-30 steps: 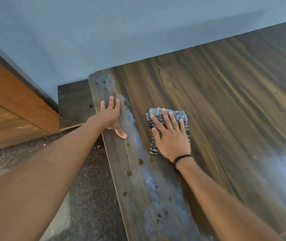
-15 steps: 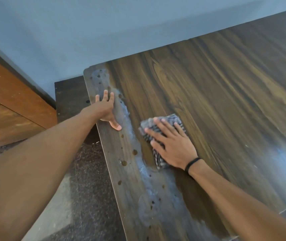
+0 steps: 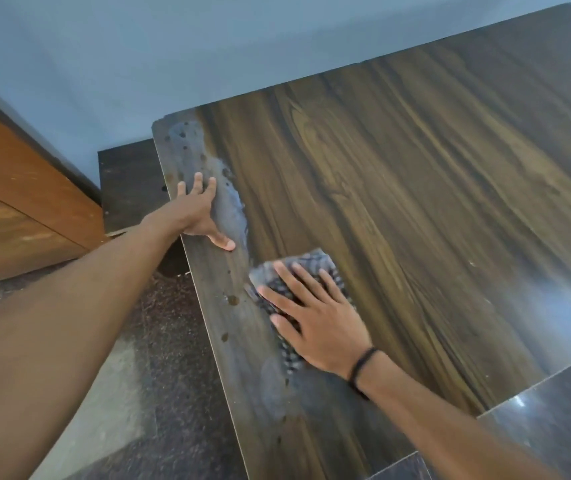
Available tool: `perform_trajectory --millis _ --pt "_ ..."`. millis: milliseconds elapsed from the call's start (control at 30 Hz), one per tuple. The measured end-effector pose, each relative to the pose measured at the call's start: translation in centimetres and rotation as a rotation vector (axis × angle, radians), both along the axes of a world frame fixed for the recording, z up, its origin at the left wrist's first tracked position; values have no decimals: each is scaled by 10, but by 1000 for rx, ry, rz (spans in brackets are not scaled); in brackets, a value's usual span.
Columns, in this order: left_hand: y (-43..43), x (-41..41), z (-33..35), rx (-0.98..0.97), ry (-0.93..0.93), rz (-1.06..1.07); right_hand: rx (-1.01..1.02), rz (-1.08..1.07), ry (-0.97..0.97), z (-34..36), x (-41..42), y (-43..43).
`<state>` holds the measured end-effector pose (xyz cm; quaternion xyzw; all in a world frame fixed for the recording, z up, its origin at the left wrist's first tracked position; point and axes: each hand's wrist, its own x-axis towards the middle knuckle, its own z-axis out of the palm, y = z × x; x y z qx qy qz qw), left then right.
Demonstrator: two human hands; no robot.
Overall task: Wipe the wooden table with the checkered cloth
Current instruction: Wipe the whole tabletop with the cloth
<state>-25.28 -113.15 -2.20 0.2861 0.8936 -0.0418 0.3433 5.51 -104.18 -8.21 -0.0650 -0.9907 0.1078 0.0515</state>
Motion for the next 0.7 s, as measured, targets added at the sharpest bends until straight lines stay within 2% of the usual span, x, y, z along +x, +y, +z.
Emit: perform_trajectory --millis 33,67,167,200,300,367,433,467,567,600,633,700 --pt "-1 1 0 10 3 5 9 21 -11 1 19 14" --pt "-1 1 0 14 4 13 34 -54 -20 4 23 27" --pt "0 -4 2 -16 -18 21 -38 -427 -134 11 1 17" --pt "1 -5 1 -27 -15 21 -23 -392 -122 11 1 3" --pt "3 -4 -1 -39 -7 7 52 -25 -74 0 43 15" --pt "1 -3 0 -37 8 14 59 -123 -82 7 47 32" --pt "1 -5 4 -44 -8 15 -30 -371 -122 9 34 16" --pt "1 -3 5 -46 -8 18 -39 -382 -133 10 34 -3" --pt "3 4 9 -54 5 8 41 3 -93 -1 80 -4" --pt "2 6 10 -54 17 8 54 42 -105 2 94 11" --pt "2 8 10 -56 26 13 66 -9 -103 6 98 21" --pt "5 7 15 -69 24 20 11 -313 -117 8 81 19"
